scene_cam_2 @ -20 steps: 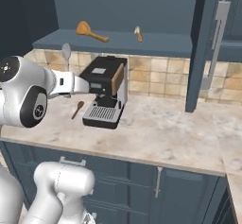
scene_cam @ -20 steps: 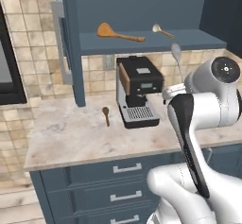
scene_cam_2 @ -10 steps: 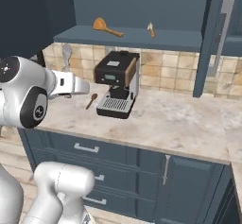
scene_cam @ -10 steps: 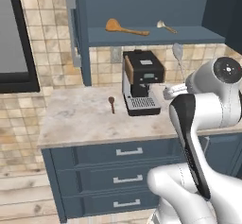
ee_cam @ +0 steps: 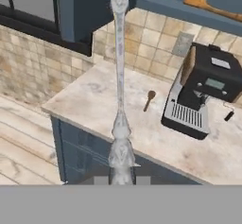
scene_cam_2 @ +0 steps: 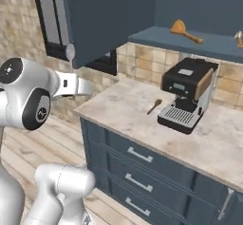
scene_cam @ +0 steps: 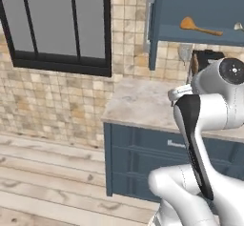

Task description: Organize the utensils by type. Pick up the wooden spoons from the counter and place them in the open cabinet. Then pick up the metallic utensils from the counter and place them in the open drawer.

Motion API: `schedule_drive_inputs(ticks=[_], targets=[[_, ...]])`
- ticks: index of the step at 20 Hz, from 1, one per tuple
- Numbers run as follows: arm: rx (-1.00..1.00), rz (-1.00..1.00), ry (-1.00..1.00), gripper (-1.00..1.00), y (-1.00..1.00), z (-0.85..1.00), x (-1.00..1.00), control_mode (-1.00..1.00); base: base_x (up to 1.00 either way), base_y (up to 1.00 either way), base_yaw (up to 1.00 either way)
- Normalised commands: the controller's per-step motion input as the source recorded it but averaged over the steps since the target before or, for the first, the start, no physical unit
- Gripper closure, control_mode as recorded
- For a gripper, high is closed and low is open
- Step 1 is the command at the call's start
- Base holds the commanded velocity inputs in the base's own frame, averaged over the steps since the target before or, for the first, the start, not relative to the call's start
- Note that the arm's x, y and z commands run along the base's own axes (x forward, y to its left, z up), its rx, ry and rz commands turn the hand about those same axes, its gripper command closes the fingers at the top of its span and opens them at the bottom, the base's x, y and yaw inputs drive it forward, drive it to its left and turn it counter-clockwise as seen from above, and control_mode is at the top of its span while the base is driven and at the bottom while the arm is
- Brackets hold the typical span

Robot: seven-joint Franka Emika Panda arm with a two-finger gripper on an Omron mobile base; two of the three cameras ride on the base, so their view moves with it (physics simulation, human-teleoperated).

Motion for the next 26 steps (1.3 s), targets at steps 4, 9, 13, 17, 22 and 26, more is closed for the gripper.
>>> schedule_drive_inputs(ticks=[4, 9, 13, 17, 22, 26], targets=[[0.0, 0.0, 0.0, 1.0, 0.0, 0.0, 0.0, 1.0, -0.37, 0.63, 0.71], [0.0, 0.0, 0.0, 1.0, 0.0, 0.0, 0.0, 1.0, -0.19, 0.68, 0.72], [0.0, 0.0, 0.0, 1.0, 0.0, 0.0, 0.0, 1.0, 0.0, 0.75, 0.69], [0.0, 0.0, 0.0, 1.0, 0.0, 0.0, 0.0, 1.0, 0.11, 0.73, 0.6], [0.0, 0.0, 0.0, 1.0, 0.0, 0.0, 0.0, 1.0, 0.48, 0.65, 0.51], [0.0, 0.0, 0.0, 1.0, 0.0, 0.0, 0.0, 1.0, 0.76, 0.44, 0.38]])
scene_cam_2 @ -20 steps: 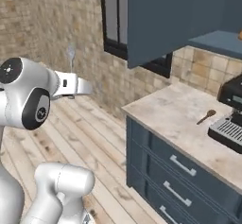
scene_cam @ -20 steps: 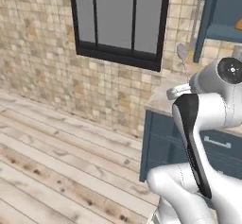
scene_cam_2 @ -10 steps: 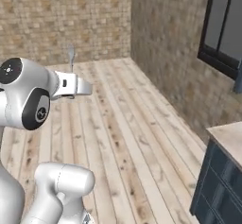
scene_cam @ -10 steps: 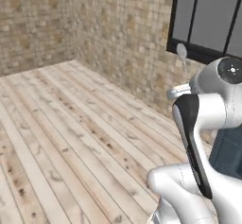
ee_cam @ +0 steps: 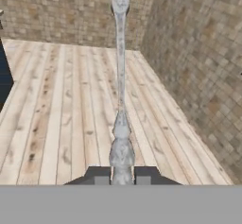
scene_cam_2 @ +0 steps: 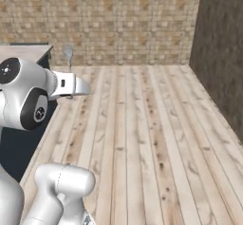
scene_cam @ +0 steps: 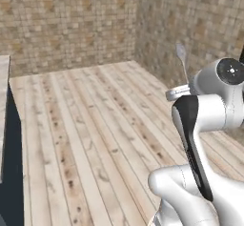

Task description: Organize the utensils by type. Pick up the wooden spoons from the counter and place them in the open cabinet. Then pick up the metallic utensils from the counter and place them in the open drawer.

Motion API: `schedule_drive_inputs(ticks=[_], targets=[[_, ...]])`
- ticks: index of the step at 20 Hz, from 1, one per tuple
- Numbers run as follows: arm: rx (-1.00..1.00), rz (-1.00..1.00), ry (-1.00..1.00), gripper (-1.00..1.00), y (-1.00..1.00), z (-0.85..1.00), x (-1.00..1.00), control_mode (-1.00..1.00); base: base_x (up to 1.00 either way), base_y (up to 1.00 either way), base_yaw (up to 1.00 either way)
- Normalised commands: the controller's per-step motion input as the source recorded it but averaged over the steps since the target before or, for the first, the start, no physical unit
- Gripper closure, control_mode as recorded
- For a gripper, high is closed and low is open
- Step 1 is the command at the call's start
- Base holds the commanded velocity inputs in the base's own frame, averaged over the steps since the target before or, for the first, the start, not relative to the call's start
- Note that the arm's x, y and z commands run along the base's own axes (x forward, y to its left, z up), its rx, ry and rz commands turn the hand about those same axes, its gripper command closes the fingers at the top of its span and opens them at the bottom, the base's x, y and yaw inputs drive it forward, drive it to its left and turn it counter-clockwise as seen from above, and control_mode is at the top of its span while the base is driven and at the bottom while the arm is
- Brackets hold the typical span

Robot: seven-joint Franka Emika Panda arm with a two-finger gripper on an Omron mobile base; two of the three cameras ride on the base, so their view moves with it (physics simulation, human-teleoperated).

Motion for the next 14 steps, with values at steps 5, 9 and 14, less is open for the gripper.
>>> schedule_drive_inputs(ticks=[5, 9, 14], targets=[[0.0, 0.0, 0.0, 1.0, 0.0, 0.0, 0.0, 1.0, 0.88, 0.16, 0.29], [0.0, 0.0, 0.0, 1.0, 0.0, 0.0, 0.0, 1.0, 1.0, 0.03, 0.24], [0.0, 0.0, 0.0, 1.0, 0.0, 0.0, 0.0, 1.0, 1.0, 0.0, 0.22]])
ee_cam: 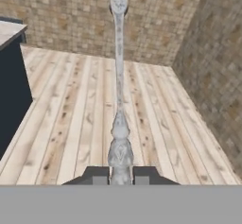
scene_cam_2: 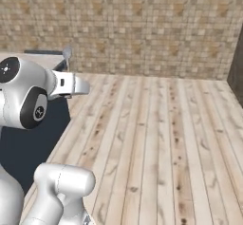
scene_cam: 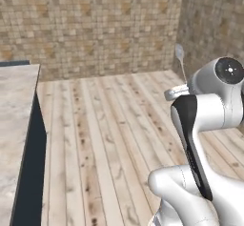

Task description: Organize the utensils by type. Pick up the wooden spoons from the counter and place them in the open cabinet. Then pick up the metallic utensils from the counter and place them in the open drawer.

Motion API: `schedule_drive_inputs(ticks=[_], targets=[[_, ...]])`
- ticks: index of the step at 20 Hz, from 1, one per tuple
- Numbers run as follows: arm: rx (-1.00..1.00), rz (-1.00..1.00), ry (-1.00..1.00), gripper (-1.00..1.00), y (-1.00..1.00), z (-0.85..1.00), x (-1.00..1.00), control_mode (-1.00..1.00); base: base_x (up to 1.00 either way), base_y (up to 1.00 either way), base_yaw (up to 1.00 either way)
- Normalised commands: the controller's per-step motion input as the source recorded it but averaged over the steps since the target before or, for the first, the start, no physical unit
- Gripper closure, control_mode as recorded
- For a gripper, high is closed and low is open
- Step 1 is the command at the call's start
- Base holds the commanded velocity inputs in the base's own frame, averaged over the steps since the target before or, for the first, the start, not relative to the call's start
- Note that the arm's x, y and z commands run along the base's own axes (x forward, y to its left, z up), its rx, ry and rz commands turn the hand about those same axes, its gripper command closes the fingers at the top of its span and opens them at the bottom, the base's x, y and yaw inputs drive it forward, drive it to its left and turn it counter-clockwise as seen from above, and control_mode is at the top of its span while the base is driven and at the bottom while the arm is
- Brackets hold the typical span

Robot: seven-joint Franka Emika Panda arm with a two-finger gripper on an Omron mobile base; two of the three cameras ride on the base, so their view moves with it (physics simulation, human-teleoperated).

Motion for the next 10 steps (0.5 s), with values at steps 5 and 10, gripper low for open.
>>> schedule_drive_inputs(ticks=[5, 10], targets=[[0.0, 0.0, 0.0, 1.0, 0.0, 0.0, 0.0, 1.0, 1.0, -0.01, 0.12], [0.0, 0.0, 0.0, 1.0, 0.0, 0.0, 0.0, 1.0, 1.0, -0.1, 0.05]])
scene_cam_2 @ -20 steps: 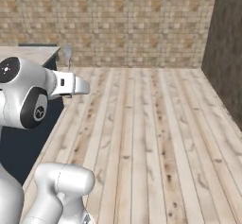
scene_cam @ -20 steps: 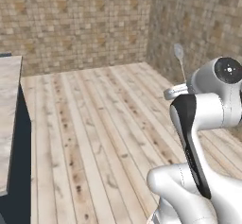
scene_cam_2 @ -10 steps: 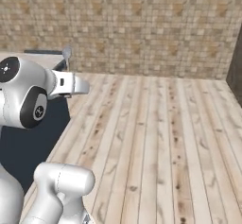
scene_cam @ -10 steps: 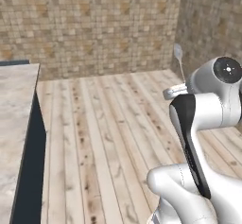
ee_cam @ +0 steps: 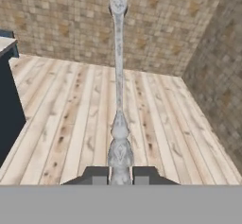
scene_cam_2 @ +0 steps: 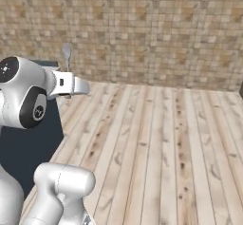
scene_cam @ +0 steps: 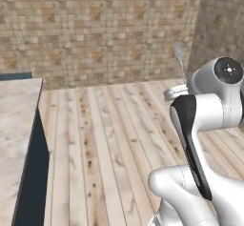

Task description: Organize the utensils by type. Pick up the wooden spoons from the counter and place them in the open cabinet. Then pick up the metallic utensils from the counter and place them in the open drawer.

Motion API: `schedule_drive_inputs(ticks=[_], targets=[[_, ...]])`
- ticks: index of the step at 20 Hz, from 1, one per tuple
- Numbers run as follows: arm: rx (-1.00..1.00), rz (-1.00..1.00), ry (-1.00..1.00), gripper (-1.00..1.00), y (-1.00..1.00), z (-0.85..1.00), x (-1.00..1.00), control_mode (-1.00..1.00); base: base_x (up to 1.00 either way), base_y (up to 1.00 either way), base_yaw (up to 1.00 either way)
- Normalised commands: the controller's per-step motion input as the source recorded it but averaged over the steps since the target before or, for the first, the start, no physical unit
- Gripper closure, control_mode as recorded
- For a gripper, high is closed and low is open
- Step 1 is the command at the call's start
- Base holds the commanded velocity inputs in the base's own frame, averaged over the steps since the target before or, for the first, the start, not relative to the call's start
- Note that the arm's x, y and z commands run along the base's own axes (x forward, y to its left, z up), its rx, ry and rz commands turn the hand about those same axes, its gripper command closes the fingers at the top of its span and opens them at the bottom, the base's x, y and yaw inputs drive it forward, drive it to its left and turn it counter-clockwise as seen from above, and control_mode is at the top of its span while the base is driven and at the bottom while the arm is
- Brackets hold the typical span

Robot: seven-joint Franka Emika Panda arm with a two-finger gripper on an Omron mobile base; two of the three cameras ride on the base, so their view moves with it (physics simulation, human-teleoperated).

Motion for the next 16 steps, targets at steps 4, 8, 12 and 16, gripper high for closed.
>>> schedule_drive_inputs(ticks=[4, 8, 12, 16], targets=[[0.0, 0.0, 0.0, 1.0, 0.0, 0.0, 0.0, 1.0, 1.0, -0.11, 0.15], [0.0, 0.0, 0.0, 1.0, 0.0, 0.0, 0.0, 1.0, 1.0, -0.08, 0.21], [0.0, 0.0, 0.0, 1.0, 0.0, 0.0, 0.0, 1.0, 1.0, -0.08, 0.3], [0.0, 0.0, 0.0, 1.0, 0.0, 0.0, 0.0, 1.0, 1.0, -0.06, 0.44]])
